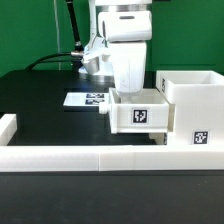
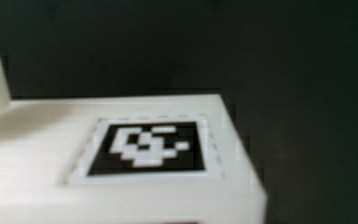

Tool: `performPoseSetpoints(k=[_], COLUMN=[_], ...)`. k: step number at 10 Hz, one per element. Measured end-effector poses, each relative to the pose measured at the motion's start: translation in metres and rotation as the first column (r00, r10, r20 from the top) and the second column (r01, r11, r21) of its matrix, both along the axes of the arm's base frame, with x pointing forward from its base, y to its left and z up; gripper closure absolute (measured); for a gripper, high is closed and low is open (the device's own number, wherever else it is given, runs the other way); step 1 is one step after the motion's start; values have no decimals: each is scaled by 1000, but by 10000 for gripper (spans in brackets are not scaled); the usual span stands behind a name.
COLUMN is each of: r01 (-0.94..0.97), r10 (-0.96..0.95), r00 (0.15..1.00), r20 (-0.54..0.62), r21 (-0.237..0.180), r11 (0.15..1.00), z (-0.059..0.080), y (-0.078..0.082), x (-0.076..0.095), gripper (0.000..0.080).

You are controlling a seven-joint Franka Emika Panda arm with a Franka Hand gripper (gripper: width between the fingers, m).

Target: Assemble drawer

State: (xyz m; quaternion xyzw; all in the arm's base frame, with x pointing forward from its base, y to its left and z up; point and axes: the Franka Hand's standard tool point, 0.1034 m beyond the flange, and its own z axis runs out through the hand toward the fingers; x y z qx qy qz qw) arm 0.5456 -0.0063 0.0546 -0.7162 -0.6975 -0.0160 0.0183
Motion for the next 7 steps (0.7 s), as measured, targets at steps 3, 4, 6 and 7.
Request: performPoseSetpoints(k=[3,4,6,7], r01=[-4,6,6,5], r10=[4,-6,-6,-5], r00=[1000,1000,1000,1000], r20=[3,-2,-1,1], r21=[-2,-2,-2,-2], r11=[1000,1000,1000,1000], z=[1,2,2,3], y=[1,1,1,2], x=[2,1,2,2], gripper=[758,758,758,758])
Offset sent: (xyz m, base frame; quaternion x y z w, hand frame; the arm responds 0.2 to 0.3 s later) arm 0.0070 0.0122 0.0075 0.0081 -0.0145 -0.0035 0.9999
